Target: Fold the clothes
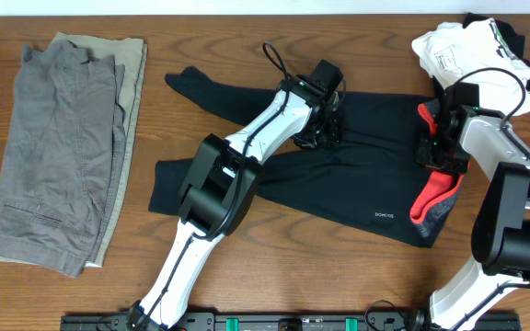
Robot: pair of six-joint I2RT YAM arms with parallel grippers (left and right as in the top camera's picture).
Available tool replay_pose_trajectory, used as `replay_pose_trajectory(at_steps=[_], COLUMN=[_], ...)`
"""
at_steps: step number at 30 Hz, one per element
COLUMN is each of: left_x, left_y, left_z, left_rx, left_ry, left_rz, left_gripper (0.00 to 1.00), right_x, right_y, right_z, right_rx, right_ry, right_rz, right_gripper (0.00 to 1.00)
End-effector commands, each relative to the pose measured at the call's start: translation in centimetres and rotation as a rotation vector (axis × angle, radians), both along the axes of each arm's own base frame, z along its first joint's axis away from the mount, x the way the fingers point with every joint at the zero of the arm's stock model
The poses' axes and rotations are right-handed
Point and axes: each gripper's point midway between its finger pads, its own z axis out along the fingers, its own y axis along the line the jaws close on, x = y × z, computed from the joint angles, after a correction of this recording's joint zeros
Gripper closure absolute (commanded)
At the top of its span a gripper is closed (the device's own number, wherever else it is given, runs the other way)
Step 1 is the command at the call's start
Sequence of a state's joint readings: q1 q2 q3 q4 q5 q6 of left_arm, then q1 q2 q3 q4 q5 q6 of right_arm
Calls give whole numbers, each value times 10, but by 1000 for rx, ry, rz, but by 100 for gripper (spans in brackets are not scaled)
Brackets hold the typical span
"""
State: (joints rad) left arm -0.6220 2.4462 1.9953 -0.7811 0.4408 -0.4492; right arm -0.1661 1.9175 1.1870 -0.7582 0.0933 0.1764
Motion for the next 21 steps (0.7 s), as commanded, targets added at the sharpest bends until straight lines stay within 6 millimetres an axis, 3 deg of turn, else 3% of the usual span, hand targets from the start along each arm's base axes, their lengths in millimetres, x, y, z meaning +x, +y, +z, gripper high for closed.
replay_pose_trajectory(at_steps=[1, 7, 13, 21], left_x=[2, 2, 2, 2], left_y=[6, 6, 6, 6], left_z=[-15, -15, -15, -15], left_rx=[43, 43, 44, 44], left_ry=[6, 5, 5, 5], left_rz=[17, 17, 18, 18], left_gripper=[94, 94, 94, 94], right_x=[-22, -44, -48, -56], right_y=[-41, -63, -77, -115], right_z=[2, -1, -2, 0], right_rx=[-119, 10, 193, 222], right_ry=[50, 71, 7, -69], right_rz=[-135, -287, -386, -506], right_gripper=[78, 80, 80, 79])
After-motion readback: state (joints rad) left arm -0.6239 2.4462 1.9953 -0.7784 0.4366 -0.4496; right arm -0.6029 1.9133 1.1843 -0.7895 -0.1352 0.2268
